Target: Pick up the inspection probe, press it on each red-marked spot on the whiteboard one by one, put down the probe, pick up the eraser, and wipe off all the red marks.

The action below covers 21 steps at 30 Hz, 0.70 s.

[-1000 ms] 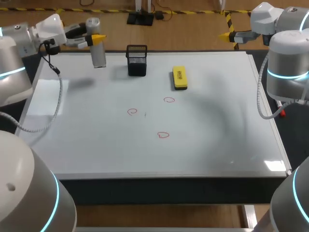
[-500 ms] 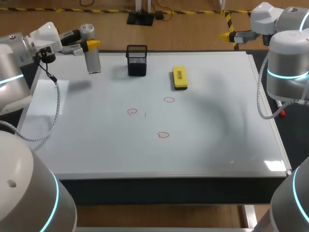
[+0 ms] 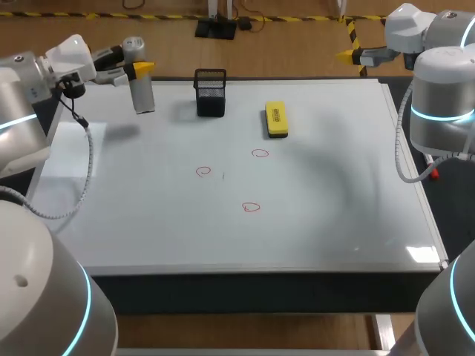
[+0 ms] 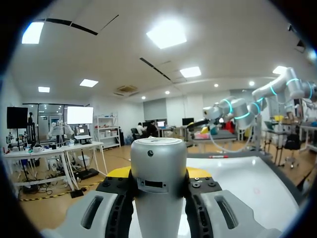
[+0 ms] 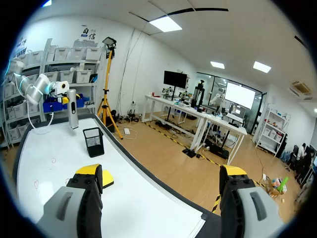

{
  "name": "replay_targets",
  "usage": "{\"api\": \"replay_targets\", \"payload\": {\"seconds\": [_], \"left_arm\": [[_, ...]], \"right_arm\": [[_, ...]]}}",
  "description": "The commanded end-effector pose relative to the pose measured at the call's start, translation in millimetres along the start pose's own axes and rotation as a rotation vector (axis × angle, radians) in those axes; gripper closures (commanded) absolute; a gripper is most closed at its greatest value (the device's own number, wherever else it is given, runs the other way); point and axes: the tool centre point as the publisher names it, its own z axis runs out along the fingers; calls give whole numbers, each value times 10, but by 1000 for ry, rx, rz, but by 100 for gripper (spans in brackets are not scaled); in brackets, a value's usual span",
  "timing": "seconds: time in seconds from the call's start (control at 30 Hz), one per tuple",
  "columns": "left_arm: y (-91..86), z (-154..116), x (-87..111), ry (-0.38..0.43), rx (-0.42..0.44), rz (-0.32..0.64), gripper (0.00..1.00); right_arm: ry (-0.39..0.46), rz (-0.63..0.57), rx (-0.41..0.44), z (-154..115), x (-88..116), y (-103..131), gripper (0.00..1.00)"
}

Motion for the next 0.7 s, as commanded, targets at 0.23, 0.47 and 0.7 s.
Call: {"api": "replay_targets", "payload": {"seconds": [0.23,0.47,0.7], "left_arm": [[-12,-5,8,-3,0,1,100],[-12,-5,8,-3,0,1,100],[-12,-5,8,-3,0,1,100]], "right_arm": [[112,-56,18,158,81,39,0],[320,-200,93,404,213,114,0],[478,-396,228,621,279,165,0]]}}
